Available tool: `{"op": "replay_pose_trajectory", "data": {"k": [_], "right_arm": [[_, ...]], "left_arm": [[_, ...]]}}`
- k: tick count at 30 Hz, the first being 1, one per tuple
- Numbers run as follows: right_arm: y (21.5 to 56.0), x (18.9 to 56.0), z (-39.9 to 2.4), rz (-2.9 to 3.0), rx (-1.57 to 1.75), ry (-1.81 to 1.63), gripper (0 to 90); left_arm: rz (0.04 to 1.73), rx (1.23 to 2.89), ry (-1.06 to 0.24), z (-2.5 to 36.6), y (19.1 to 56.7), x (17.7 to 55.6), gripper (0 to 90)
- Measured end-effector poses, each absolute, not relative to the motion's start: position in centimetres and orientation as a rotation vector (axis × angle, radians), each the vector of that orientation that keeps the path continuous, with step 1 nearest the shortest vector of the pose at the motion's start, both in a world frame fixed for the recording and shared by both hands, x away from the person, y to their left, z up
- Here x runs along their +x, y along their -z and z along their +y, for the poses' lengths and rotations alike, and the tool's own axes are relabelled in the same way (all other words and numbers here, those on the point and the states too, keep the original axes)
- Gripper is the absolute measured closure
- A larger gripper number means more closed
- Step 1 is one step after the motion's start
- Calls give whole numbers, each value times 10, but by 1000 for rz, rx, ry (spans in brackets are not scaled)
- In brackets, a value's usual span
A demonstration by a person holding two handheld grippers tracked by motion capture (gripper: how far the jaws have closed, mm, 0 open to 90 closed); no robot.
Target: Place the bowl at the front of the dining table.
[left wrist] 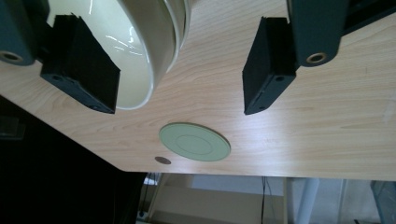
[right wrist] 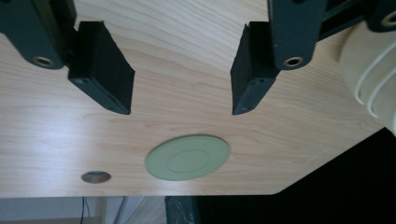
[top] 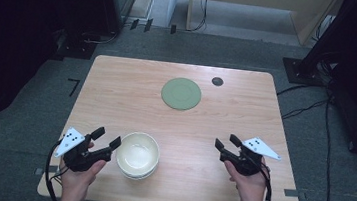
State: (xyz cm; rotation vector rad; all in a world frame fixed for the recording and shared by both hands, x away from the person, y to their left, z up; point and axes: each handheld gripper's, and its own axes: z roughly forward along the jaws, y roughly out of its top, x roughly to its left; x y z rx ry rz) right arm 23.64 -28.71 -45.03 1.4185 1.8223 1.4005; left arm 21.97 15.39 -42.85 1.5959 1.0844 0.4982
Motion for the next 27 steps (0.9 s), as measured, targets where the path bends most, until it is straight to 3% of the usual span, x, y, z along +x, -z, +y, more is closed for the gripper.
{"op": "replay_pose_trajectory", "data": {"k": [3,10,16,21,27], "right_arm": [[447,237,-272,1827,1390,-1419,445],[436,241,-232,1905,1318,-1475,438],[433,243,-206,1959,1281,-1512,494],[435,244,-187,2008,1236,-1541,520],[439,243,-162,2085,1190,-1522,567]], "left_arm": [[1084,1623,-504,147,430,219,307],[1068,1716,-492,133,436,219,477],[1066,1763,-479,129,441,221,598],[1081,1824,-490,124,445,224,650],[1097,1870,-594,118,443,224,811]]}}
